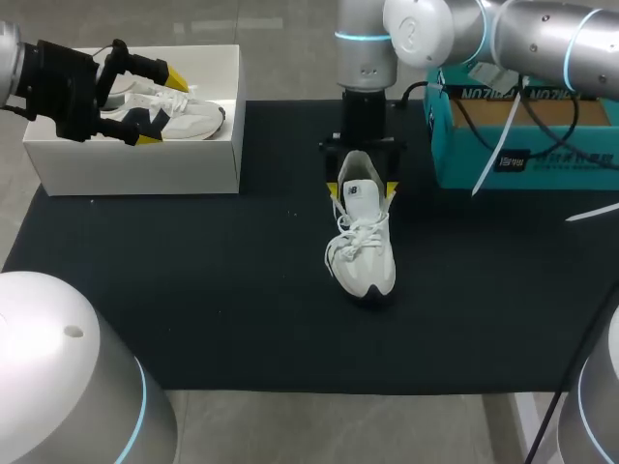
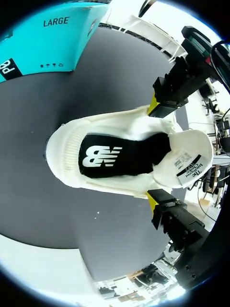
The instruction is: Take the shoe out of the shoebox, open the shoe tongue, remove and reinsert the insole, then place the shoe into the shoebox
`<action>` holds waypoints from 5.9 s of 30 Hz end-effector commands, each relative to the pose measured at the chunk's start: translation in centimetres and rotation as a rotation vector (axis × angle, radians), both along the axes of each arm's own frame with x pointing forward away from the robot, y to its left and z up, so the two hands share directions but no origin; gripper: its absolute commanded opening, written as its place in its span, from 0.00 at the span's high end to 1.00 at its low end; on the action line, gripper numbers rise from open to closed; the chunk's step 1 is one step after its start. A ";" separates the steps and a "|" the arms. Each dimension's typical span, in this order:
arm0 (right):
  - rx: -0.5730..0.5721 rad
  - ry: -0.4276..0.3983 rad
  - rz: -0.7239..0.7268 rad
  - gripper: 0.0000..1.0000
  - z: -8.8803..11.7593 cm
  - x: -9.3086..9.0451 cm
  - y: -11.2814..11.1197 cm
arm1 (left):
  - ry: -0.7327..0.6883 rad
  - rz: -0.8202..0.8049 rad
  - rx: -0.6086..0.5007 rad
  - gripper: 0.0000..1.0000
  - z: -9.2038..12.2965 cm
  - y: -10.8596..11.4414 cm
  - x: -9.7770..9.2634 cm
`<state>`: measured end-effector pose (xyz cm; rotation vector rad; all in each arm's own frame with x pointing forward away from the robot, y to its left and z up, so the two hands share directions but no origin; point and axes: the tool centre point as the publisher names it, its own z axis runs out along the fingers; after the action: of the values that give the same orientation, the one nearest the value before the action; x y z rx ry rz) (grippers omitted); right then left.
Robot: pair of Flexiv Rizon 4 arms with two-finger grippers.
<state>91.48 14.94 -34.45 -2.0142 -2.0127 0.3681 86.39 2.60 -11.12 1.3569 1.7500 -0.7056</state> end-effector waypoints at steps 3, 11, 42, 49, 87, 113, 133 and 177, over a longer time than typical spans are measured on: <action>0.001 -0.003 -0.009 0.00 0.2 -1.3 0.0 | 0.002 -0.001 0.004 0.00 0.0 0.0 0.1; -0.011 -0.001 -0.022 0.00 1.1 -2.8 0.6 | 0.002 -0.001 0.004 0.00 0.0 0.0 0.1; -0.064 -0.095 -0.105 1.00 2.9 -4.8 0.8 | 0.002 -0.001 0.004 0.00 0.0 0.0 0.1; -0.063 -0.127 -0.101 1.00 1.1 -2.8 -0.6 | 0.002 -0.001 0.004 0.00 0.0 0.0 0.1; 0.517 -0.600 1.011 0.00 9.8 -0.5 1.6 | 0.002 -0.001 0.004 0.00 0.0 0.0 0.1; 0.238 -0.320 1.282 0.00 10.3 2.5 -0.8 | 0.002 -0.001 0.004 0.00 0.0 0.0 0.1; 0.093 -0.412 1.373 0.47 8.6 8.2 -3.2 | 0.002 -0.001 0.004 0.00 0.0 0.0 0.1; 0.219 -0.333 1.533 0.16 -2.8 14.4 -3.0 | 0.002 -0.001 0.004 0.00 0.0 0.0 0.1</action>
<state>105.02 11.58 -36.32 -0.0547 -3.2127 0.0294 86.39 2.59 -11.12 1.3569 1.7501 -0.7056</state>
